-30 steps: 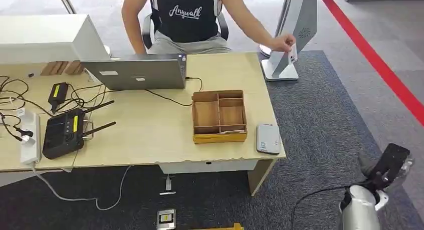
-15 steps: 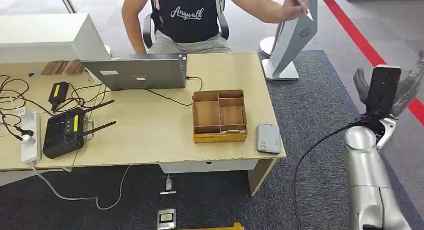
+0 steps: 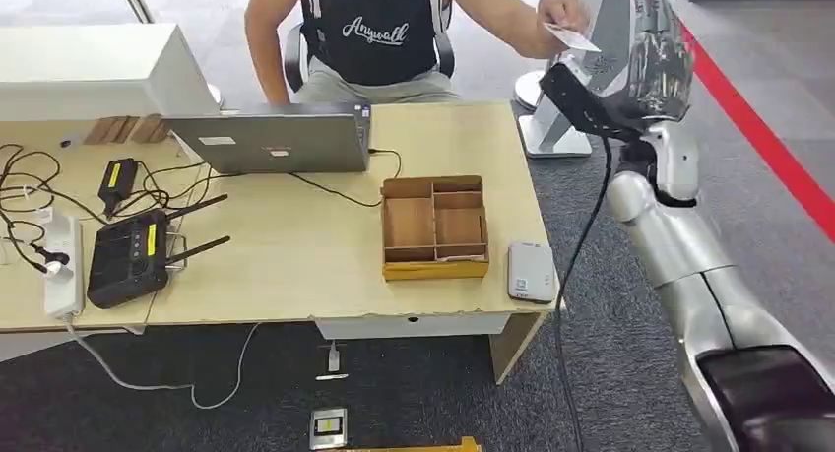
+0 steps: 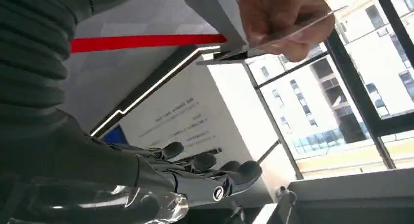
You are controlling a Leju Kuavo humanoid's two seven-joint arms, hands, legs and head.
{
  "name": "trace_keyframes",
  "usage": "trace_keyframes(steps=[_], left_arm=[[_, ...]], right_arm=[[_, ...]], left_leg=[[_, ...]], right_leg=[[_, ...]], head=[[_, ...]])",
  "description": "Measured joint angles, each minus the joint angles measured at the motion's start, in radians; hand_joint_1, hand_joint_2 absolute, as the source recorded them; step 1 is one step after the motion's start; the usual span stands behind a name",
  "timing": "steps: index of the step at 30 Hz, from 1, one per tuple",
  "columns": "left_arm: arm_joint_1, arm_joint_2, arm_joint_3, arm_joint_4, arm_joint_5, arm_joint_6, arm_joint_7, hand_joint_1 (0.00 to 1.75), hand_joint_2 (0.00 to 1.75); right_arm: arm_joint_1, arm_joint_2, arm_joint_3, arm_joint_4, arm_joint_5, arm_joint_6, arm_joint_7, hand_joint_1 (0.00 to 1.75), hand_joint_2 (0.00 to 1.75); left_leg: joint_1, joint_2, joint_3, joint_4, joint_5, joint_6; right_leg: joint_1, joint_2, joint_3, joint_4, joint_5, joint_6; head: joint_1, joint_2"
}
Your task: Pass the card to the sensor for recognition and then transmit it.
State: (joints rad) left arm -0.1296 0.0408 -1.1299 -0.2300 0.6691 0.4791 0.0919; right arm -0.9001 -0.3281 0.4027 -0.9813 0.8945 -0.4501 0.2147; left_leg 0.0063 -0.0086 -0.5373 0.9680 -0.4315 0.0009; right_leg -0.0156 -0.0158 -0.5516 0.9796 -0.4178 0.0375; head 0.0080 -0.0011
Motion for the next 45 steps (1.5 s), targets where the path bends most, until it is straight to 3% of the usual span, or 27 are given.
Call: trace_keyframes(steps=[6, 14, 15, 16, 18, 37, 45], left_arm=[[0.001, 0.004, -0.007, 0.0, 0.0, 0.0, 0.003, 0.0, 1.75], [0.001, 0.008, -0.02, 0.0, -0.002, 0.0, 0.003, 0.0, 1.75], [0.001, 0.008, -0.022, 0.0, -0.002, 0.0, 0.003, 0.0, 1.75], [0.002, 0.008, -0.022, 0.0, -0.002, 0.0, 0.002, 0.0, 1.75], [0.001, 0.009, -0.024, 0.0, -0.005, -0.002, 0.001, 0.0, 1.75], [0.002, 0.013, -0.032, 0.0, -0.008, -0.009, 0.0, 0.0, 1.75], [0.002, 0.013, -0.037, 0.0, -0.008, -0.009, 0.006, 0.0, 1.75]], right_arm=[[-0.055, 0.019, 0.123, 0.13, 0.02, 0.003, 0.016, 0.0, 1.75], [-0.079, 0.035, 0.204, 0.232, -0.001, -0.005, 0.01, 0.0, 1.75], [-0.079, 0.037, 0.212, 0.241, -0.004, -0.007, 0.009, 0.07, 1.75], [-0.079, 0.037, 0.216, 0.248, -0.005, -0.009, 0.008, 1.68, 1.75], [-0.079, 0.038, 0.227, 0.262, -0.012, -0.011, 0.002, 1.75, 1.75], [-0.084, 0.07, 0.29, 0.295, -0.046, -0.036, -0.032, 1.75, 1.75], [-0.069, 0.065, 0.309, 0.281, -0.072, -0.025, -0.009, 1.75, 1.75]], left_leg=[[0.0, 0.0, -0.001, 0.0, 0.0, 0.0], [0.0, 0.001, -0.001, 0.0, 0.0, 0.0], [0.0, 0.001, -0.001, 0.0, 0.0, 0.0], [0.0, 0.001, -0.001, 0.0, 0.0, 0.0], [0.0, 0.001, -0.001, 0.0, 0.0, 0.0], [0.0, 0.002, -0.001, 0.0, 0.0, 0.0], [0.0, 0.002, 0.0, 0.0, 0.0, 0.0]], right_leg=[[0.0, 0.0, -0.001, 0.0, 0.0, 0.0], [0.0, 0.0, -0.002, 0.0, 0.0, 0.0], [0.0, 0.0, -0.002, 0.0, 0.0, 0.0], [0.0, 0.0, -0.002, 0.0, 0.0, 0.0], [0.0, 0.0, -0.002, 0.0, 0.0, 0.0], [0.0, 0.001, -0.003, 0.0, 0.0, 0.0], [0.0, 0.001, -0.003, 0.0, 0.0, 0.0]], head=[[0.0, 0.0], [0.0, 0.0], [0.0, 0.0], [0.0, 0.0], [0.0, 0.0], [0.0, 0.0], [0.0, 0.0]])
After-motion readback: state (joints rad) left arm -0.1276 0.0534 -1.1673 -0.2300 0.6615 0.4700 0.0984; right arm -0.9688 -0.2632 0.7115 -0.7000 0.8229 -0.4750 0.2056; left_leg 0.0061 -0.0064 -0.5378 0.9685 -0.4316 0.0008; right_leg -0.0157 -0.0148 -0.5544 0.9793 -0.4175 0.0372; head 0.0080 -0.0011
